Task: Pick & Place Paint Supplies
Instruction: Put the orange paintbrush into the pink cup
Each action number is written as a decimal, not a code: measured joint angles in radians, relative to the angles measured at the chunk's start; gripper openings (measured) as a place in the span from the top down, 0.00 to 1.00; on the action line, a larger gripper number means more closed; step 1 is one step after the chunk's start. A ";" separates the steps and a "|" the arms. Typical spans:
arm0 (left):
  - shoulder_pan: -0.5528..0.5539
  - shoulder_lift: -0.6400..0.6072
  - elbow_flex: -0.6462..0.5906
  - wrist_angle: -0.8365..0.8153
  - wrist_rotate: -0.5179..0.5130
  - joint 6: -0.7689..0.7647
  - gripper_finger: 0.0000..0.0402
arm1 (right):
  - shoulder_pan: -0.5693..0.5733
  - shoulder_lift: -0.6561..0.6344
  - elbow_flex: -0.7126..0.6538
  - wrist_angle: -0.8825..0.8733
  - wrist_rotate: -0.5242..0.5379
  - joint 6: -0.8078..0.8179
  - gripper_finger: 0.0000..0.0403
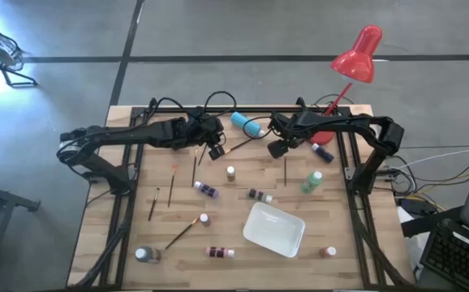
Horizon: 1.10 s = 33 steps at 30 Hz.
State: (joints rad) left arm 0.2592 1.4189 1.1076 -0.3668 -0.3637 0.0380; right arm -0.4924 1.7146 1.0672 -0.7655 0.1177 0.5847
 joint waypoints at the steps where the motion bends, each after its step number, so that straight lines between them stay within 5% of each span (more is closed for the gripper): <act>1: 0.000 0.000 0.000 0.000 0.000 0.000 0.75 | -0.002 0.003 0.000 0.003 -0.006 0.000 0.53; 33: 0.001 0.000 0.000 0.000 0.000 -0.007 0.75 | -0.036 0.003 -0.143 0.233 -0.073 0.045 0.55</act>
State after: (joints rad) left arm 0.2604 1.4189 1.1076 -0.3668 -0.3637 0.0312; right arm -0.5285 1.7176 0.9245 -0.5326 0.0442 0.6296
